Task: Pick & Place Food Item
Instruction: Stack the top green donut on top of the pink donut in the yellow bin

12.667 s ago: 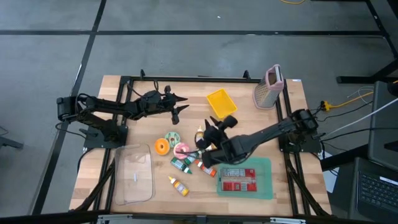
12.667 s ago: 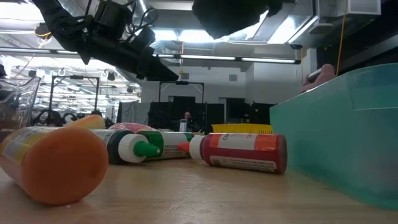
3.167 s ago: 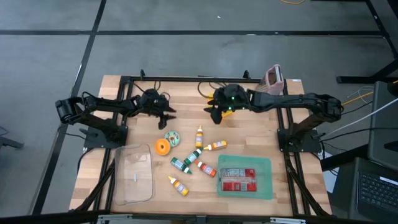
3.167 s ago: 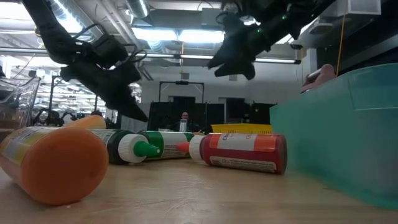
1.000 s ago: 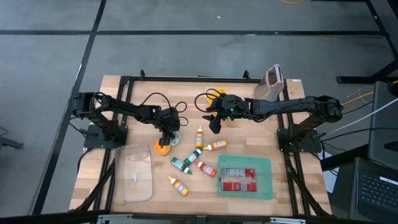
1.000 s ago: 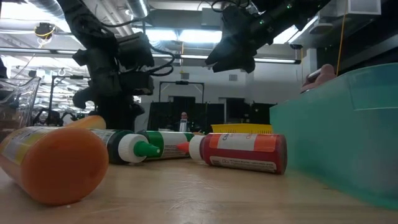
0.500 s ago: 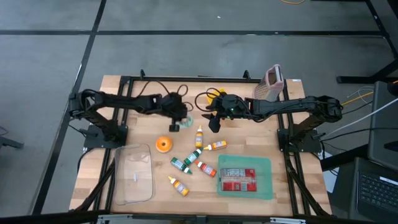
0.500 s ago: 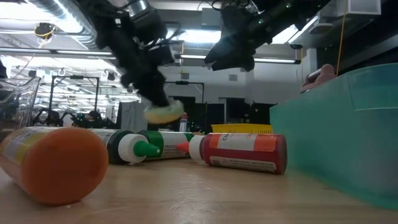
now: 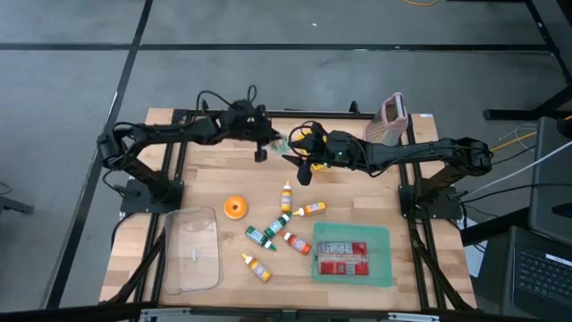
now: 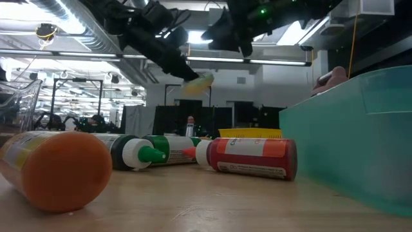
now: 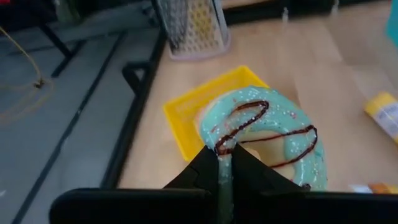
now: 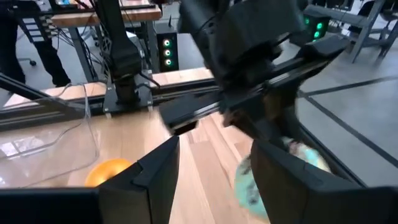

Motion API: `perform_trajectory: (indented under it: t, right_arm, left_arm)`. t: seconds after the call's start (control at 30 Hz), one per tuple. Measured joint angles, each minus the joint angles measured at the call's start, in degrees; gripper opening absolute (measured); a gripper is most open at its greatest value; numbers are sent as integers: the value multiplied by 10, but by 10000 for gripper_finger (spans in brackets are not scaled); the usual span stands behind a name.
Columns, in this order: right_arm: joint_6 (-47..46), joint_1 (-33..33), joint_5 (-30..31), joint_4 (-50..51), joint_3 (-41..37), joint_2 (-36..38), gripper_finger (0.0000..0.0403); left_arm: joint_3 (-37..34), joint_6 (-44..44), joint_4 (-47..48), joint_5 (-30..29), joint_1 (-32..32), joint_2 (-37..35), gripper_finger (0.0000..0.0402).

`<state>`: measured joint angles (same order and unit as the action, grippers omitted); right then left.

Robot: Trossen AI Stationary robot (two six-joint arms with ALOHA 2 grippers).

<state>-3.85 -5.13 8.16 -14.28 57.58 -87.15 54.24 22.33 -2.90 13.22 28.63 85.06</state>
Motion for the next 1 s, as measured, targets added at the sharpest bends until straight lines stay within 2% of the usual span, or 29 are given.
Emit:
perform_trajectory:
  t: [0.17,0.33,0.57,0.67,1.0]
  right_arm:
    - [16,9,0,-18,0,0,196]
    - [18,22,-3,-40,0,0,196]
    - [17,33,-2,-42,0,0,196]
    - [17,38,-2,-42,0,0,196]
    - [17,41,0,-42,0,0,196]
  left_arm:
    - [0,-9,-46,58,23,11,14]
    - [17,-38,-89,94,28,68,12]
    - [132,-47,-85,95,28,184,12]
    - [189,-51,-63,122,26,228,12]
    - [327,-47,14,139,13,343,12]
